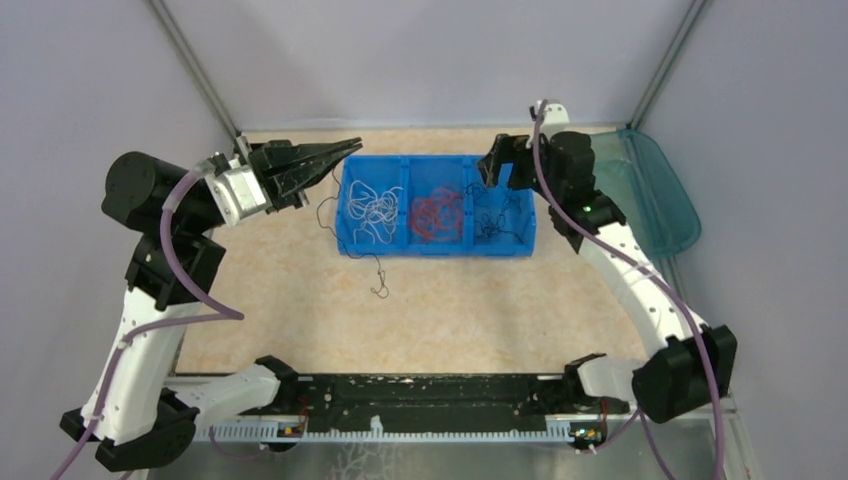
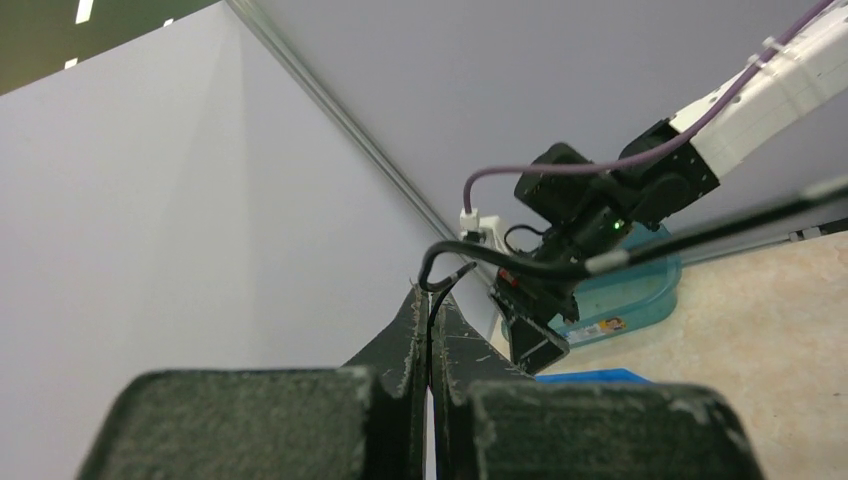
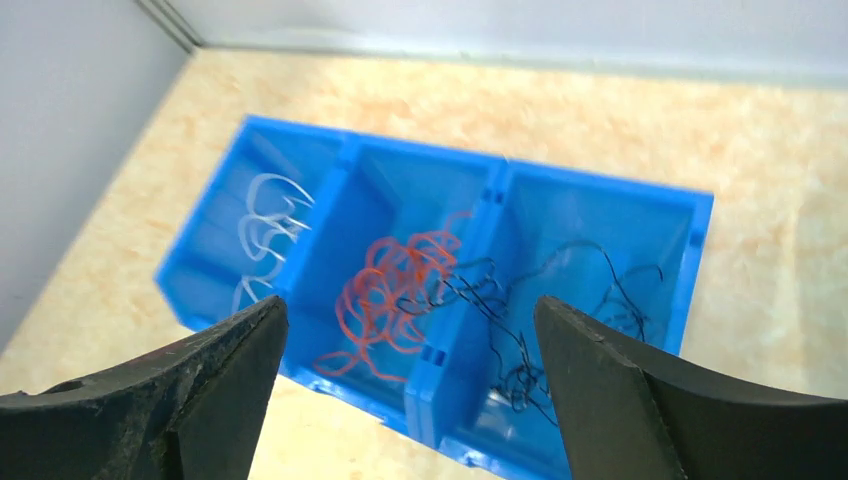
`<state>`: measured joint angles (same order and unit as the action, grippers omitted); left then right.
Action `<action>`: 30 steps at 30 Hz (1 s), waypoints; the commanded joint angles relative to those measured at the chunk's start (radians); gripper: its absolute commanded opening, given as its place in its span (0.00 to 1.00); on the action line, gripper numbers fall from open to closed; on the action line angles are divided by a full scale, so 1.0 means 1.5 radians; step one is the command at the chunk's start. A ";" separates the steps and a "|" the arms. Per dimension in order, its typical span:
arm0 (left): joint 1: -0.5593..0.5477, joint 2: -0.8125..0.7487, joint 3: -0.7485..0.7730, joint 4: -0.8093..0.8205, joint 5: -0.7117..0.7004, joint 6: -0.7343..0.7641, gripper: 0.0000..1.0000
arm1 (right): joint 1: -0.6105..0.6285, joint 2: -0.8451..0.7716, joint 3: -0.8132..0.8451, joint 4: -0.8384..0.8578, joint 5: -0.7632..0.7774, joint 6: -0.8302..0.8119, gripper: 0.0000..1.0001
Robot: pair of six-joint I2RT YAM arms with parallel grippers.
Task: Untangle the cables
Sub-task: Place the cable in the bin.
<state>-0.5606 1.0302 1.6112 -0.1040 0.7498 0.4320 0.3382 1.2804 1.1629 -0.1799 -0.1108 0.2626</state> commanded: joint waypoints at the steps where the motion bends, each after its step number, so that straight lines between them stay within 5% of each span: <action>1: -0.002 0.002 0.000 0.028 0.012 -0.023 0.00 | 0.004 -0.063 0.011 0.056 -0.058 0.001 0.94; 5: -0.002 0.005 0.003 0.031 0.010 -0.030 0.00 | 0.042 -0.096 -0.032 0.127 -0.190 -0.008 0.96; 8: -0.002 0.007 0.003 0.031 0.010 -0.041 0.00 | 0.119 -0.139 -0.108 0.280 -0.311 -0.001 0.99; 14: -0.003 0.011 0.003 0.031 0.009 -0.047 0.00 | 0.298 -0.138 -0.168 0.547 -0.374 0.012 0.99; 25: -0.003 0.016 0.013 0.031 0.007 -0.056 0.00 | 0.440 0.032 -0.050 0.472 -0.378 -0.085 0.79; 28: -0.003 0.017 0.015 0.030 0.007 -0.058 0.00 | 0.452 0.062 -0.028 0.466 -0.345 -0.090 0.65; 30: -0.003 0.016 0.016 0.031 0.006 -0.058 0.00 | 0.453 0.075 -0.017 0.461 -0.310 -0.095 0.34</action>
<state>-0.5606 1.0538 1.6115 -0.0849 0.7517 0.3595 1.0016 1.3735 1.0565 0.4904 -0.6460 0.1596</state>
